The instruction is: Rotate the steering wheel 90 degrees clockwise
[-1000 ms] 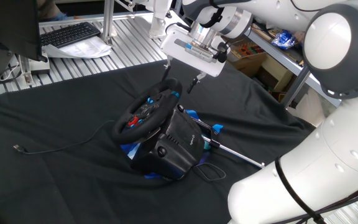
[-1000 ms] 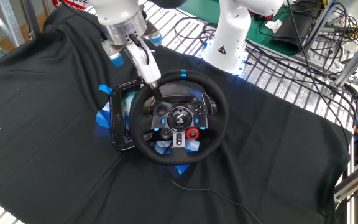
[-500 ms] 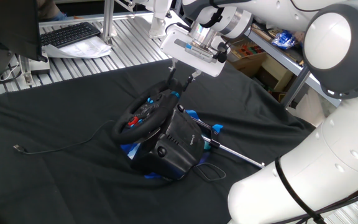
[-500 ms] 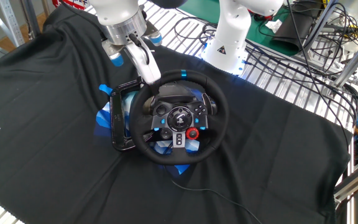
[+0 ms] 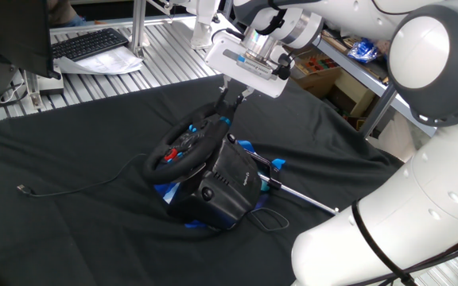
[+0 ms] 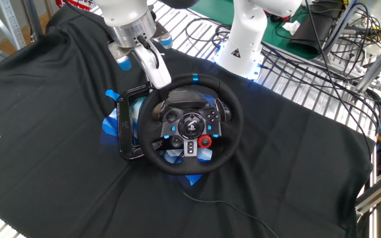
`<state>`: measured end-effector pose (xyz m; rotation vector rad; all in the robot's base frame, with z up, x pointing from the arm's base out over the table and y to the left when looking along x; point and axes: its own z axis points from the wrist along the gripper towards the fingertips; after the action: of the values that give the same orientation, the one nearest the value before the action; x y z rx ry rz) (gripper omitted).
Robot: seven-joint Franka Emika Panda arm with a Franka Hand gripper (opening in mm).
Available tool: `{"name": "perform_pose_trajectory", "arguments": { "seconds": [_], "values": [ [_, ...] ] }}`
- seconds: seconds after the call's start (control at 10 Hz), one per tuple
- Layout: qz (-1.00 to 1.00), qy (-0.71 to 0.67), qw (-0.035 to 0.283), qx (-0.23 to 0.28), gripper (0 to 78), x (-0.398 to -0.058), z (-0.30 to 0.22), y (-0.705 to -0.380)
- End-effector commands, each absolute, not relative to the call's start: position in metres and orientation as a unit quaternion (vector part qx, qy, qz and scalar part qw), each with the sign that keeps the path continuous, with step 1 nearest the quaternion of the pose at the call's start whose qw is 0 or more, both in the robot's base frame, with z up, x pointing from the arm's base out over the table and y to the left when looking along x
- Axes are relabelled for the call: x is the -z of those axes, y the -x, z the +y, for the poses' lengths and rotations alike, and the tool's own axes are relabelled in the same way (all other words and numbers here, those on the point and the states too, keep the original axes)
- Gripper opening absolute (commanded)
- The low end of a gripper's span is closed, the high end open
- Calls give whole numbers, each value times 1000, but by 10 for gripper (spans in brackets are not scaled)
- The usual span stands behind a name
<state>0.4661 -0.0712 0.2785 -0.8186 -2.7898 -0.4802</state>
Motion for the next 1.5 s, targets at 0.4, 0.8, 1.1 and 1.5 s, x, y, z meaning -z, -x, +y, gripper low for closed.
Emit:
{"name": "perform_pose_trajectory", "arguments": {
  "seconds": [0.4, 0.8, 1.1, 1.5],
  "values": [
    [-942, 283, 94, 157, 11, -288, -70, -463],
    [-940, 289, 93, 155, 11, -293, -62, -454],
    [-939, 297, 91, 148, 11, -301, -52, -446],
    [-939, 304, 72, 145, 11, -303, -48, -438]
  ]
}}
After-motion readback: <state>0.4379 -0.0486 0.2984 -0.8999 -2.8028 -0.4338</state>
